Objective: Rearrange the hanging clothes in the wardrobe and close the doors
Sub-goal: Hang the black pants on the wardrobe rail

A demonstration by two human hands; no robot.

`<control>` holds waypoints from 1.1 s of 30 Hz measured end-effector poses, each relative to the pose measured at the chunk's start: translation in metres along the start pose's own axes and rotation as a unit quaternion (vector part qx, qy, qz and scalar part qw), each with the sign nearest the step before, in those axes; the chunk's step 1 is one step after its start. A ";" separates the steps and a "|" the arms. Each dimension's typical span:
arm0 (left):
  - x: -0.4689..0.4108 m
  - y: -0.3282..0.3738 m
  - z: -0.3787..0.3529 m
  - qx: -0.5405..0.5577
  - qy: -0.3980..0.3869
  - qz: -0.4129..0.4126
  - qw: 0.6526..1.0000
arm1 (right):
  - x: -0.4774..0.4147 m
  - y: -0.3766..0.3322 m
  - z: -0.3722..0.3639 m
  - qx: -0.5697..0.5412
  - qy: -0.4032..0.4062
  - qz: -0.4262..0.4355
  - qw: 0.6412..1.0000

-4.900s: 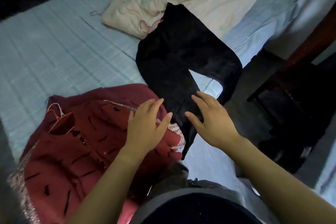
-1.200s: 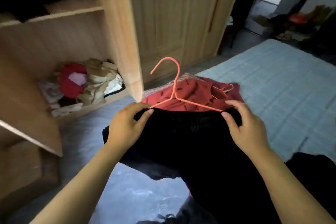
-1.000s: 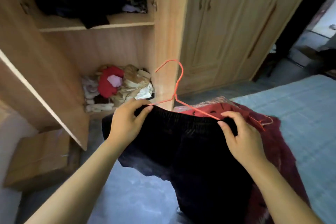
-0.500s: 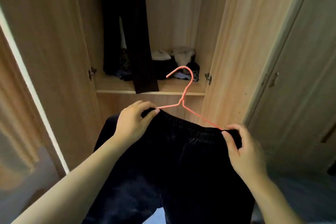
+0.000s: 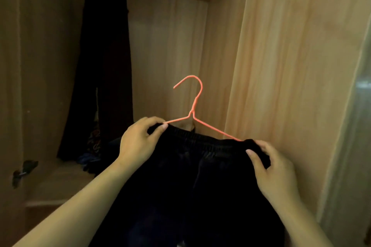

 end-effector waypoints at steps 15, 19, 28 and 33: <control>-0.350 -0.034 -0.082 0.193 -0.044 -0.127 0.972 | -0.274 -0.012 -0.099 0.124 0.114 0.061 0.984; -0.412 -0.061 -0.095 0.211 -0.017 -0.134 0.968 | -0.324 -0.008 -0.141 0.142 0.116 0.111 0.977; -0.517 -0.099 -0.104 0.098 0.084 -0.128 0.983 | -0.444 0.024 -0.230 0.086 0.150 0.117 0.978; -0.578 -0.098 -0.104 0.010 0.111 -0.116 0.987 | -0.519 0.046 -0.267 0.041 0.203 0.137 0.969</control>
Point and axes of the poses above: each hand's wrist, its own x-axis away from the middle knuckle, its own z-axis out of the back of the hand, y = z × x, the point moved 2 cm from there along -x, towards the middle knuckle, and after that the axes turned 6 degrees about z, right-handed, at the moved point
